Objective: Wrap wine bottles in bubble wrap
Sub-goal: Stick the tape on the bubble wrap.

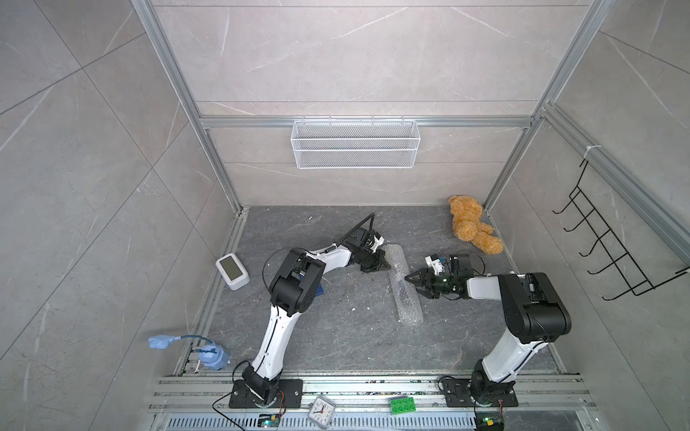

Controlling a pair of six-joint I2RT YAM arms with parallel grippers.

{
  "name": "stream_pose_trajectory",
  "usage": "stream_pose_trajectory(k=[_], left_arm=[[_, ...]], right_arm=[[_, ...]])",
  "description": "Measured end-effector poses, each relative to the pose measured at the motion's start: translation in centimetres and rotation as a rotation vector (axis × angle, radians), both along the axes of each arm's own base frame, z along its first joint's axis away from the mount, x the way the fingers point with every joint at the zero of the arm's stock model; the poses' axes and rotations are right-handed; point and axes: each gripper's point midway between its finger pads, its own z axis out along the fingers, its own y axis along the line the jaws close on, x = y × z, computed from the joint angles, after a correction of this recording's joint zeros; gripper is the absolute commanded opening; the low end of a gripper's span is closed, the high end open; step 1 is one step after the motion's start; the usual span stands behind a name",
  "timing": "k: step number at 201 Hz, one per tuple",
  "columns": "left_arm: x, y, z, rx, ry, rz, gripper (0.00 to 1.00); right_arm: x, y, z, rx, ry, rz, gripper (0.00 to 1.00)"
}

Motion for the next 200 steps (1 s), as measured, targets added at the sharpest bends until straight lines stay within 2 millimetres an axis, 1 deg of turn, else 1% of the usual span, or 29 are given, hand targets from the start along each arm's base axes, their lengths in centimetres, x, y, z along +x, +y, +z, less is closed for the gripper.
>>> stream_pose_trajectory(k=[36, 56, 76, 89, 103, 115, 131, 147, 161, 178, 200], left_arm=[[0.3, -0.6, 0.7, -0.026, 0.000, -0.011, 0.05], [0.4, -0.7, 1.0, -0.031, -0.007, -0.017, 0.15], [0.4, -0.2, 0.5, -0.005, -0.018, -0.019, 0.25], [0.1, 0.4, 0.5, 0.022, -0.033, -0.021, 0.29], [-0.6, 1.4, 0.8, 0.054, -0.047, -0.022, 0.32], [-1.5, 2.3, 1.7, 0.075, -0.064, -0.022, 0.32], [-2.7, 3.5, 3.5, 0.087, -0.098, -0.019, 0.32], [-3.6, 4.6, 5.1, 0.089, -0.134, -0.009, 0.32], [-4.4, 5.4, 6.0, 0.095, -0.154, 0.001, 0.32], [-5.2, 6.4, 5.8, 0.114, -0.159, 0.012, 0.32], [-6.2, 7.4, 4.4, 0.149, -0.137, 0.020, 0.32]], right_arm=[[-0.2, -0.4, -0.1, -0.003, -0.006, -0.059, 0.62], [-0.3, -0.3, 0.0, 0.004, -0.007, -0.097, 0.63], [-0.4, -0.2, 0.0, -0.017, -0.007, -0.136, 0.65], [-0.5, -0.5, 0.2, -0.051, -0.005, -0.165, 0.67], [-0.6, -1.2, 0.3, -0.104, 0.001, -0.200, 0.69], [-0.8, -2.0, 0.4, -0.166, 0.010, -0.225, 0.69], [-1.0, -3.0, 0.8, -0.245, 0.019, -0.237, 0.70], [-1.1, -3.9, 1.6, -0.320, 0.018, -0.232, 0.70], [-1.0, -4.3, 2.4, -0.365, 0.014, -0.215, 0.70], [-1.0, -4.6, 2.9, -0.398, 0.016, -0.195, 0.69], [-2.0, -5.4, 2.9, -0.438, 0.036, -0.182, 0.61]])
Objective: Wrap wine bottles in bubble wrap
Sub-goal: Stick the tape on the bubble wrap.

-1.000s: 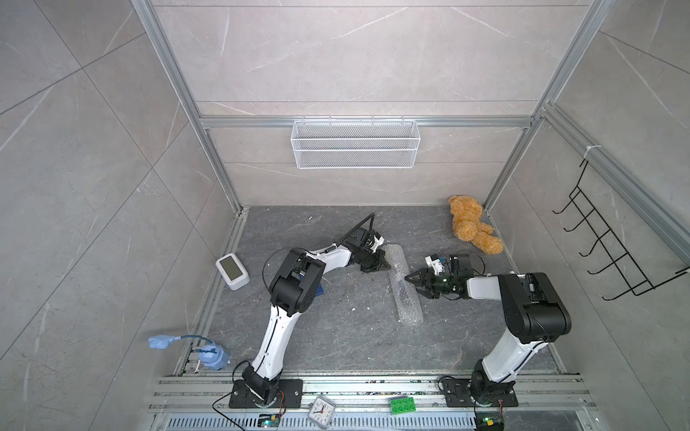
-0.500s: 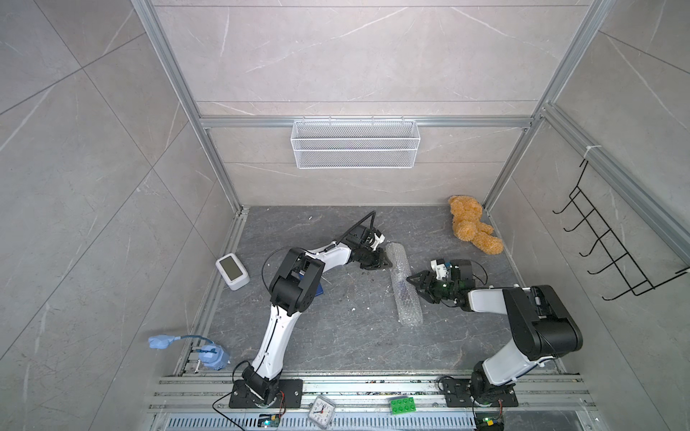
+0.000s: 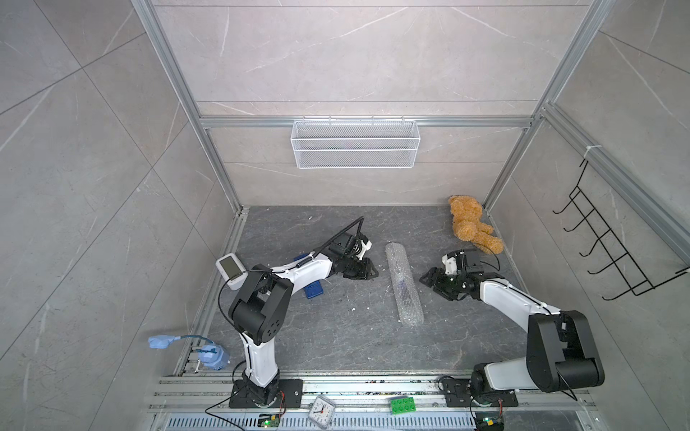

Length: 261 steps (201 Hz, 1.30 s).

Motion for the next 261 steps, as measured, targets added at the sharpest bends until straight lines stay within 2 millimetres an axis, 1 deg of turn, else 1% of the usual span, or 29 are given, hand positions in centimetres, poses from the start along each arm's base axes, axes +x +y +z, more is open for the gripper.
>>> stream_pose_trajectory(k=[17, 33, 44, 55, 62, 82, 94, 102, 130, 153, 173, 194, 227, 261], left_arm=[[-0.8, 0.7, -1.1, 0.024, 0.020, 0.006, 0.32], [-1.2, 1.1, -1.5, 0.033, 0.032, 0.006, 0.32], [-1.4, 1.1, -1.7, 0.034, 0.035, 0.006, 0.32], [-1.3, 1.0, -1.7, 0.029, 0.032, 0.005, 0.32], [-1.4, 0.9, -1.6, 0.025, 0.029, 0.003, 0.32], [-1.4, 0.2, -1.4, 0.006, 0.019, -0.006, 0.32], [-1.5, -0.4, -1.5, -0.003, 0.021, -0.013, 0.32], [-1.4, -1.0, -1.5, -0.010, 0.022, -0.018, 0.30], [-0.4, -3.1, -1.7, -0.041, 0.028, -0.021, 0.20], [0.9, -4.4, -1.2, -0.068, 0.014, -0.016, 0.16], [1.9, -5.2, -0.8, -0.087, 0.004, -0.009, 0.11], [2.9, -6.0, -0.9, -0.102, 0.000, 0.001, 0.09], [3.7, -6.1, -2.4, -0.101, 0.035, 0.036, 0.07], [4.7, -5.2, -3.8, -0.107, 0.064, 0.098, 0.07]], right_arm=[[-0.9, -0.6, 0.0, -0.026, 0.022, 0.002, 0.54], [-1.8, -0.7, 0.1, -0.037, 0.031, 0.017, 0.52], [-2.6, -0.6, 0.0, -0.036, 0.039, 0.025, 0.54], [-3.7, -0.3, -0.1, -0.029, 0.044, 0.037, 0.61], [-4.5, 0.0, -0.1, -0.020, 0.047, 0.050, 0.62], [-6.5, 1.0, -0.1, 0.013, 0.053, 0.088, 0.63], [-7.2, 1.5, -0.1, 0.030, 0.054, 0.108, 0.63], [-7.6, 1.8, -0.2, 0.039, 0.056, 0.120, 0.63], [-7.9, 2.6, 0.1, 0.060, 0.056, 0.147, 0.65], [-8.1, 3.2, 0.2, 0.072, 0.055, 0.165, 0.65], [-8.1, 3.8, 0.3, 0.078, 0.049, 0.181, 0.65], [-8.1, 4.1, -0.2, 0.078, 0.064, 0.192, 0.67], [-8.2, 4.4, -0.8, 0.074, 0.081, 0.205, 0.68], [-8.3, 4.3, -1.3, 0.059, 0.096, 0.202, 0.68]])
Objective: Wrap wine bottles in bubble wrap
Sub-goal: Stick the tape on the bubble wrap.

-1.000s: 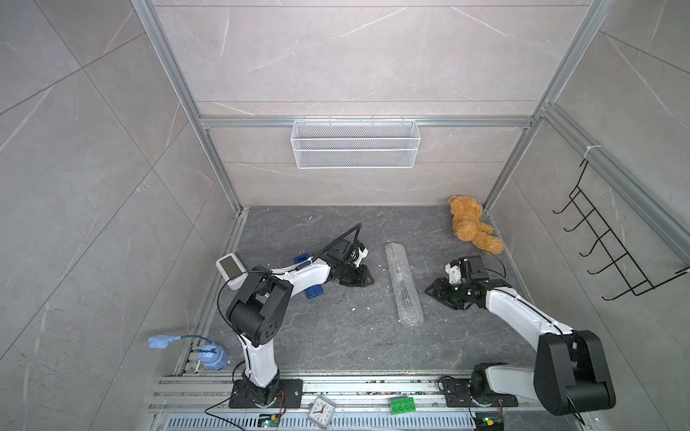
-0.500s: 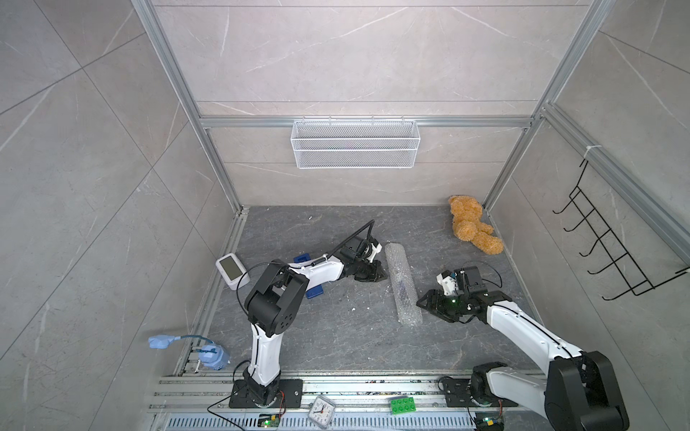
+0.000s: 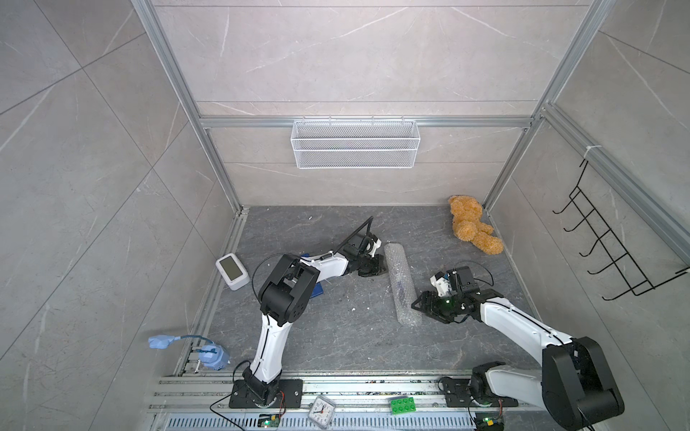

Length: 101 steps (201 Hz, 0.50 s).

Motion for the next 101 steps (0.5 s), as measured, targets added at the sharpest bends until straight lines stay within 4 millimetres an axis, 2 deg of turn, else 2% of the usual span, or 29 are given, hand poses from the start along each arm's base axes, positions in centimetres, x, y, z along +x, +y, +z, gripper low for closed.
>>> stream_pose_trajectory(k=[43, 101], left_arm=[[0.9, 0.3, -0.4, -0.019, 0.009, 0.035, 0.06], [1.0, 0.1, -0.6, -0.034, 0.013, 0.048, 0.06]], right_arm=[[0.1, -0.1, -0.4, -0.013, 0.006, -0.003, 0.69], [0.1, -0.2, -0.6, -0.021, 0.008, -0.001, 0.68]])
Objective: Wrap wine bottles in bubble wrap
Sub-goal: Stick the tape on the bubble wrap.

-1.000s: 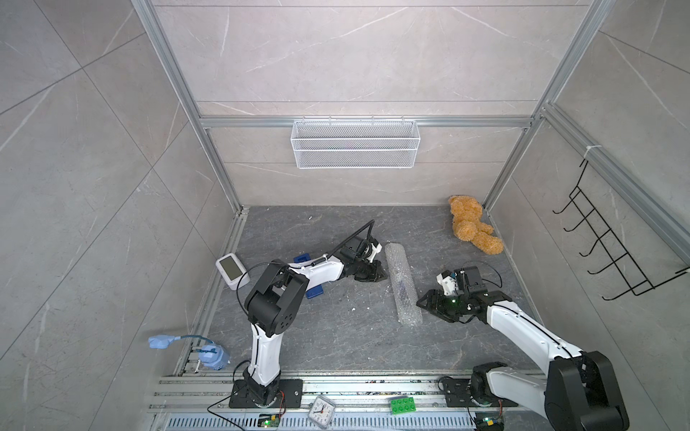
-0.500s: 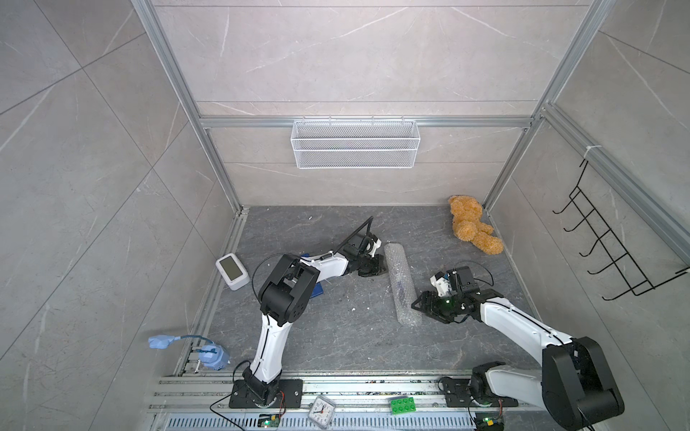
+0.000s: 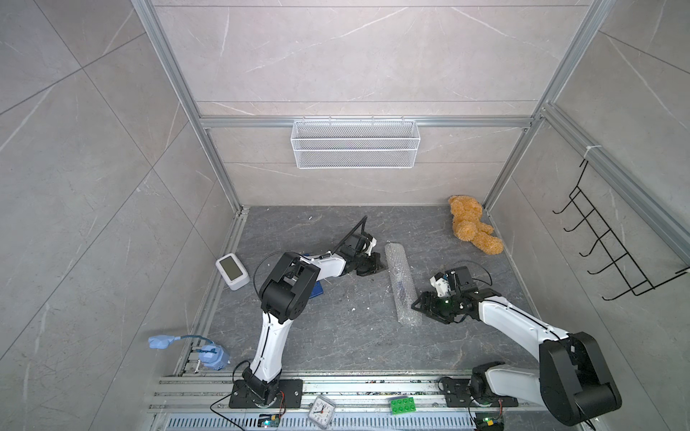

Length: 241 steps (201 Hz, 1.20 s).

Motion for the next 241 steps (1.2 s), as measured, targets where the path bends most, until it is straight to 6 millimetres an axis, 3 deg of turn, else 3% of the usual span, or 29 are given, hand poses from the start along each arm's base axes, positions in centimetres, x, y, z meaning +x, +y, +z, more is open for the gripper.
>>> stream_pose_trajectory(k=[60, 127, 187, 241], left_arm=[[-1.7, 2.1, -2.4, 0.066, 0.039, 0.023, 0.10], [-2.3, 1.4, 0.9, 0.042, -0.034, 0.005, 0.10], [-2.4, -0.1, 2.2, 0.020, -0.060, -0.021, 0.08], [-1.7, -0.7, 2.2, 0.014, -0.067, -0.022, 0.08]], right_arm=[[-0.1, 0.1, -0.3, -0.012, 0.007, 0.006, 0.68], [-0.2, 0.3, -0.6, -0.020, 0.010, 0.015, 0.68], [-0.3, 0.3, -0.9, -0.024, 0.022, 0.019, 0.68], [-0.3, 0.3, -1.2, -0.031, 0.025, 0.029, 0.68]])
